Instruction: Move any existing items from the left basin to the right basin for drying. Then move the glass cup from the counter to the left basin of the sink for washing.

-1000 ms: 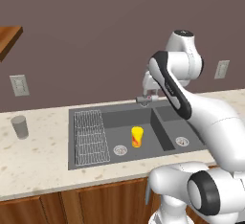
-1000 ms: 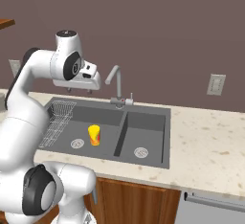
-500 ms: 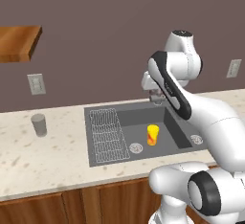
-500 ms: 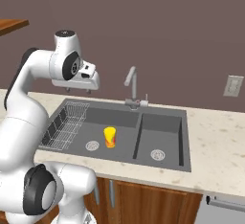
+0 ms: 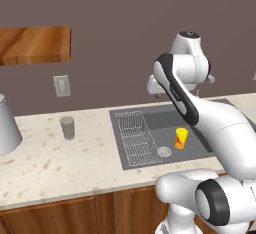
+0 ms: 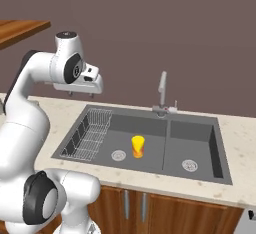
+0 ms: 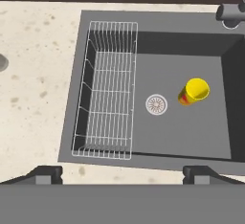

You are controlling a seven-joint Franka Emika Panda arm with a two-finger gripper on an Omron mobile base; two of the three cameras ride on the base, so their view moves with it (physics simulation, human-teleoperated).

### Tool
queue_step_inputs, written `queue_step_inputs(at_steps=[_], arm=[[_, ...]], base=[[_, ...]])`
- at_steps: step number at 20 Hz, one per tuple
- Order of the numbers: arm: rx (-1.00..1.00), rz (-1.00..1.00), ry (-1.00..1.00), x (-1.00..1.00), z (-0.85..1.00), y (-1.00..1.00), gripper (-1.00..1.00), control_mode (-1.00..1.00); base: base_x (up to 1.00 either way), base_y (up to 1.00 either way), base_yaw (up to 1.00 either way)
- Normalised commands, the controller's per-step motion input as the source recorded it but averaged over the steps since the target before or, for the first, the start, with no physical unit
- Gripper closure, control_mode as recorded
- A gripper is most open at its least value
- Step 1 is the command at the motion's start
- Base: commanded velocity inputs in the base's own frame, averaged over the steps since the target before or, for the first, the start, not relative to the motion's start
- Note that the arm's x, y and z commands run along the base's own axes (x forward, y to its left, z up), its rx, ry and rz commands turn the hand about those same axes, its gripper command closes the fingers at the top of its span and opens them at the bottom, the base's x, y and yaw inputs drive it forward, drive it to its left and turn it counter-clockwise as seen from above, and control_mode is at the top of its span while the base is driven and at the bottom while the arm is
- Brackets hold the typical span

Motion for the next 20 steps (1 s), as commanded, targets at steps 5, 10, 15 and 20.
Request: queue_step_inputs(at_steps=[5, 10, 15, 20], arm=[[0.0, 0.0, 0.0, 0.0, 0.0, 0.0, -1.0, 1.0], [0.0, 0.0, 0.0, 0.0, 0.0, 0.0, -1.0, 1.0], [0.0, 0.0, 0.0, 0.0, 0.0, 0.0, -1.0, 1.0], [0.0, 0.0, 0.0, 0.0, 0.0, 0.0, -1.0, 1.0]], base=[[0.4, 0.16, -0.07], [0.43, 0.06, -0.09], [0.3, 0.15, -0.06], [0.14, 0.14, -0.02]])
